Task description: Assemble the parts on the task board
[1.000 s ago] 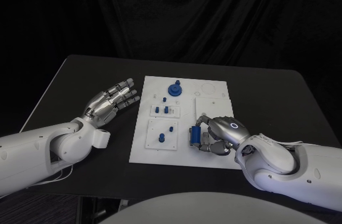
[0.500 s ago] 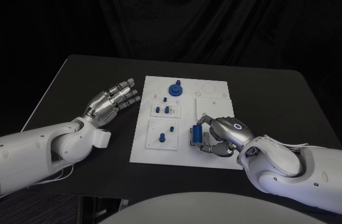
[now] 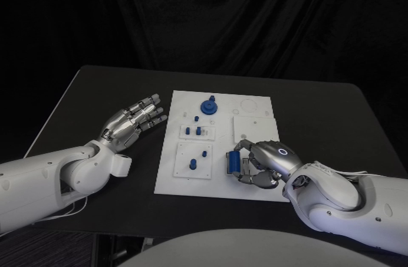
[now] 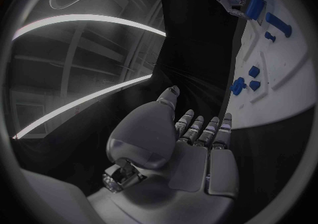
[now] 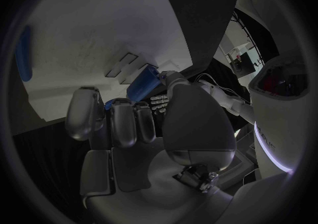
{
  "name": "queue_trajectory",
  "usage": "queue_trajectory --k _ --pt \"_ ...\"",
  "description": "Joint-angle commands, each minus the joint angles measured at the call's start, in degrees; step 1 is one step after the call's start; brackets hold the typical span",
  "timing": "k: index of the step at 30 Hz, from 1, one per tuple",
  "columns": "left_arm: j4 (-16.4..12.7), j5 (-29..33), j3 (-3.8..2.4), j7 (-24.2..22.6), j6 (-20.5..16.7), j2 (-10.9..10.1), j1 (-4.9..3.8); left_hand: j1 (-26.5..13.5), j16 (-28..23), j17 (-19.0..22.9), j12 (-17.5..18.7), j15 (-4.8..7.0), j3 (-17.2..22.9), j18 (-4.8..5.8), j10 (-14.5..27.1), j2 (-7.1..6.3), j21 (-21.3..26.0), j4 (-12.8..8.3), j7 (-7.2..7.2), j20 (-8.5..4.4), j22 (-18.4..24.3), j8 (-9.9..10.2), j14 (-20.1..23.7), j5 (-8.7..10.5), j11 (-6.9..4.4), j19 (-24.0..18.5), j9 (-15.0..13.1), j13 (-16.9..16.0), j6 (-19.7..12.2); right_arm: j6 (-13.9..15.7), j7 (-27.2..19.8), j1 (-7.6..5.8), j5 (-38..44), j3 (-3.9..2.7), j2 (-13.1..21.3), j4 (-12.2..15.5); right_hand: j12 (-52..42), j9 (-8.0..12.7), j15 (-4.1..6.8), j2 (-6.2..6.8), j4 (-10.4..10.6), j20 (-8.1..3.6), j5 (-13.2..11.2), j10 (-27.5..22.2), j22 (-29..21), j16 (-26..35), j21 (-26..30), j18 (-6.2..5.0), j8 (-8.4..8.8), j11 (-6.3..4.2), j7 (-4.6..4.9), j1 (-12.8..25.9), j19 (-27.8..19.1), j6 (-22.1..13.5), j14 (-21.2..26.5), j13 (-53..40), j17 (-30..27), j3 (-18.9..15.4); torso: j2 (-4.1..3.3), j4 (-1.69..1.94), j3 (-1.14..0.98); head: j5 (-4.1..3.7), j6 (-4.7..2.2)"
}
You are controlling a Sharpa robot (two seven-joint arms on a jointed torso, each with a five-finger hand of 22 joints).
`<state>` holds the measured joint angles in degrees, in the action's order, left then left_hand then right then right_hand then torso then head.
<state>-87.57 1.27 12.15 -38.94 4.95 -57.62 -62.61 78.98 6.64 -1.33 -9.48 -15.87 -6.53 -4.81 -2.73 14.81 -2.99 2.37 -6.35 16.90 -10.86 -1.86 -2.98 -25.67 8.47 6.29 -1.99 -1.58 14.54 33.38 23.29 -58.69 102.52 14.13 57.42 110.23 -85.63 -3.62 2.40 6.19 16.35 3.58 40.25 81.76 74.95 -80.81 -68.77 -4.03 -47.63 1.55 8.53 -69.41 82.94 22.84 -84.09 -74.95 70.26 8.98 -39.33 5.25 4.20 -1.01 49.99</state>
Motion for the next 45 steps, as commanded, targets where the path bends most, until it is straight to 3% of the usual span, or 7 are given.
queue_trajectory --k 1,13,20,23,30,40,45 --pt "-0.1 0.1 -0.05 -1.0 0.7 0.1 0.1 -0.4 0.3 0.0 -0.4 -0.21 0.3 1.08 0.0 0.0 -0.2 -0.1 -0.31 0.05 0.1 -0.3 0.3 -0.2 -0.46 0.3 -0.1 -0.1 0.1 -2.1 0.2 0.14 -0.4 -0.02 -0.1 -0.2 0.3 -9.9 0.14 -0.03 0.1 -0.04 -0.9 -0.6 8.9 0.1 0.3 -0.62 0.39 -0.09 -1.53 0.0 -0.2 1.8 -0.9 -5.9 -0.1 0.6 0.06 -0.01 0.08 0.06 0.01" --pt "0.0 0.1 -0.05 -0.9 0.8 0.2 0.12 -0.5 0.3 0.0 -0.4 -0.21 0.4 1.08 0.0 -0.01 -0.2 -0.1 -0.3 0.05 0.1 -0.3 0.3 -0.2 -0.41 0.3 -0.1 -0.1 0.1 -4.9 2.4 0.14 -0.5 -0.03 -0.8 -1.2 2.7 -6.4 -0.51 0.01 0.0 0.58 -10.3 -4.8 8.3 1.0 2.6 -1.05 5.46 0.65 -0.65 1.4 -1.1 -1.2 -0.1 -1.9 -1.8 0.2 0.02 0.14 0.09 -0.11 0.01" --pt "0.0 0.1 -0.05 -0.8 0.9 0.2 0.13 -0.5 0.3 0.0 -0.4 -0.21 0.4 1.08 0.0 -0.02 -0.2 -0.1 -0.29 0.05 0.1 -0.3 0.3 -0.2 -0.36 0.3 -0.1 -0.1 0.1 -5.0 2.7 0.14 -0.5 -0.04 -1.2 -1.6 3.5 -3.0 -0.8 0.02 0.1 0.94 -22.5 -6.4 8.1 1.1 3.3 -1.14 10.33 1.07 -0.22 2.1 -1.3 -4.7 0.1 -0.3 -2.2 -2.3 0.01 0.1 0.1 0.0 0.01" --pt "0.0 0.1 -0.05 -0.8 0.9 0.2 0.13 -0.5 0.3 0.0 -0.4 -0.21 0.4 1.08 0.0 -0.02 -0.2 -0.1 -0.29 0.05 0.1 -0.3 0.3 -0.2 -0.36 0.3 -0.1 -0.1 0.1 -4.8 2.6 0.14 -0.5 -0.05 -1.2 -1.6 4.2 -0.7 -0.83 1.74 0.5 0.95 -27.2 -7.7 8.1 1.2 3.6 -1.22 16.62 0.92 -0.43 2.6 -1.4 -9.4 0.2 0.9 -2.4 -4.5 0.02 0.03 0.09 0.08 0.01" --pt "-0.1 0.1 -0.05 -0.8 0.9 0.1 0.14 -0.5 0.3 0.0 -0.4 -0.21 0.4 1.08 0.0 -0.02 -0.2 -0.1 -0.29 0.05 0.1 -0.3 0.3 -0.2 -0.36 0.3 -0.1 -0.1 0.1 -2.4 1.5 0.14 -0.5 -0.05 -1.0 -1.3 4.9 0.8 -0.26 7.23 0.9 0.5 -32.9 -8.7 8.1 1.3 3.8 -1.26 23.77 0.22 -1.32 3.8 -1.5 -14.2 0.3 2.1 -2.5 -10.0 0.0 0.09 0.08 0.21 0.01" --pt "-0.2 0.1 -0.05 -0.8 0.9 -0.1 0.16 -0.5 0.3 0.0 -0.4 -0.21 0.4 1.08 0.0 -0.02 -0.2 -0.1 -0.29 0.05 0.1 -0.3 0.3 -0.2 -0.36 0.3 -0.1 -0.1 0.1 2.1 -0.1 -0.06 -0.7 -0.43 1.4 0.9 5.0 0.7 -0.07 8.95 1.0 0.26 -34.2 -8.7 8.1 1.2 3.5 -1.17 23.46 0.05 -1.45 4.2 -1.3 -14.0 0.2 2.2 -2.4 -11.7 -0.02 0.06 0.03 0.64 0.01" --pt "-0.2 0.1 -0.05 -0.8 0.7 0.0 0.17 -0.6 0.3 -0.1 -0.5 -0.21 0.5 1.08 0.0 -0.03 -0.2 -0.1 -0.35 0.05 0.1 -0.3 0.3 -0.22 -0.23 0.3 -0.1 -0.1 0.2 2.5 -1.1 -1.26 -2.8 -0.62 2.9 1.8 5.0 0.4 -0.11 6.31 0.8 0.23 -30.8 -8.4 8.2 1.1 3.2 -1.11 21.61 0.1 -1.31 2.2 -1.2 -12.4 0.1 2.2 -2.3 -9.0 -0.03 0.05 0.02 0.39 0.01"
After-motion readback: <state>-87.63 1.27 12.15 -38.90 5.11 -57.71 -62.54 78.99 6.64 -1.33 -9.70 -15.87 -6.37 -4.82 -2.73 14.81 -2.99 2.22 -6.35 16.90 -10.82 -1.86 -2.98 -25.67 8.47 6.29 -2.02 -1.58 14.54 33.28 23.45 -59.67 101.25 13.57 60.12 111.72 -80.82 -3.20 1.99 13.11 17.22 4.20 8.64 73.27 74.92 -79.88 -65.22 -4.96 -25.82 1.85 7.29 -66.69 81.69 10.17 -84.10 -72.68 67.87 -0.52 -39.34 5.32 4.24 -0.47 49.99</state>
